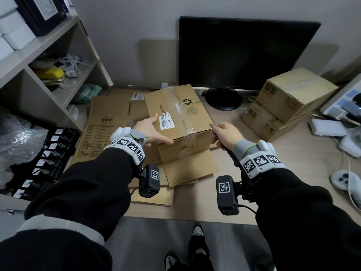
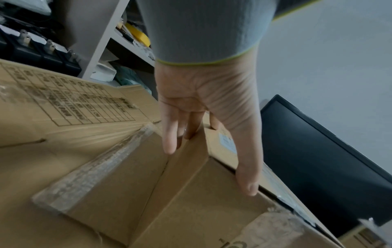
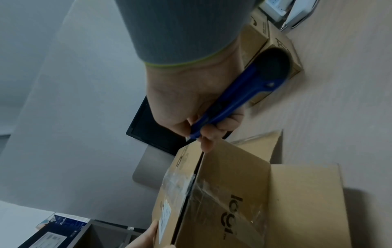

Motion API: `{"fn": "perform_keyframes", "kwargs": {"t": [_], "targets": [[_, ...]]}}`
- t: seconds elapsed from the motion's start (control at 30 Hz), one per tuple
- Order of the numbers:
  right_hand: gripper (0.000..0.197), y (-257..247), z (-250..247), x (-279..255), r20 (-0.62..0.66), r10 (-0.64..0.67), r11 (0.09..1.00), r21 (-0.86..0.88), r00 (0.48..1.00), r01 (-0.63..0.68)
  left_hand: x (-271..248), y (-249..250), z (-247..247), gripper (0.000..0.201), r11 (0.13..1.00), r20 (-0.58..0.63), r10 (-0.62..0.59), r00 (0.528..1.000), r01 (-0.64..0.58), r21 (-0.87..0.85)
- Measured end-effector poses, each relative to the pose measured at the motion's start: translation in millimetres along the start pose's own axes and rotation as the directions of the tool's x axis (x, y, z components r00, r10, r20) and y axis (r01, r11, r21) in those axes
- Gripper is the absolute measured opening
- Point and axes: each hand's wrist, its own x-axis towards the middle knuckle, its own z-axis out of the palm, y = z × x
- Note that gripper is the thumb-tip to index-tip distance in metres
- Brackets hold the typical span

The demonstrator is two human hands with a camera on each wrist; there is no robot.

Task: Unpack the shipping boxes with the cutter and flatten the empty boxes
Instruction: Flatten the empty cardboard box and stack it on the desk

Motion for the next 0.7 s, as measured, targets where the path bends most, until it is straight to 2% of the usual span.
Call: {"fn": "perform_keyframes", "kwargs": {"t": [0.07, 0.13, 0.23, 0.33, 0.4, 0.47, 0.53, 0.6, 0.7], "targets": [[0.024, -9, -7, -2, -0.094, -0.049, 0.999, 0.003, 0.994, 0.05, 2, -3, -9, 0.127, 0.998, 0.025, 0.028, 0.999, -0.029, 0.049], [0.022, -17, -11, 0, -0.12, -0.073, 0.997, -0.005, 0.99, 0.072, 2, -11, -20, 0.124, 0.995, 0.06, 0.05, 0.997, -0.055, 0.08], [0.021, -30, -12, 3, -0.086, -0.106, 0.994, -0.035, 0.991, 0.104, 3, -28, -44, 0.107, 0.975, 0.065, 0.098, 0.993, -0.109, 0.191], [0.021, -48, -8, 9, -0.034, -0.149, 0.988, -0.04, 0.988, 0.147, 7, -39, -69, 0.089, 0.97, 0.049, 0.078, 0.996, -0.088, 0.226], [0.022, -60, -2, 18, 0.029, -0.156, 0.987, -0.026, 0.987, 0.156, 13, -36, -81, 0.069, 0.968, 0.026, 0.046, 0.999, -0.051, 0.247], [0.026, -67, 4, 24, 0.07, -0.155, 0.987, -0.028, 0.985, 0.157, 20, -24, -83, 0.038, 0.981, 0.009, 0.035, 0.999, -0.036, 0.192], [0.03, -78, 10, 39, 0.106, -0.138, 0.989, -0.032, 0.985, 0.142, 30, -8, -82, 0.014, 0.971, -0.014, 0.047, 0.999, -0.042, 0.236], [0.036, -85, 14, 53, 0.129, -0.116, 0.99, -0.067, 0.985, 0.125, 39, 6, -71, 0.028, 0.943, 0.016, 0.071, 0.997, -0.072, 0.325], [0.041, -103, 21, 81, 0.132, -0.124, 0.969, -0.196, 0.984, 0.148, 63, 23, -61, 0.042, 0.897, -0.026, 0.143, 0.989, -0.118, 0.426]]}}
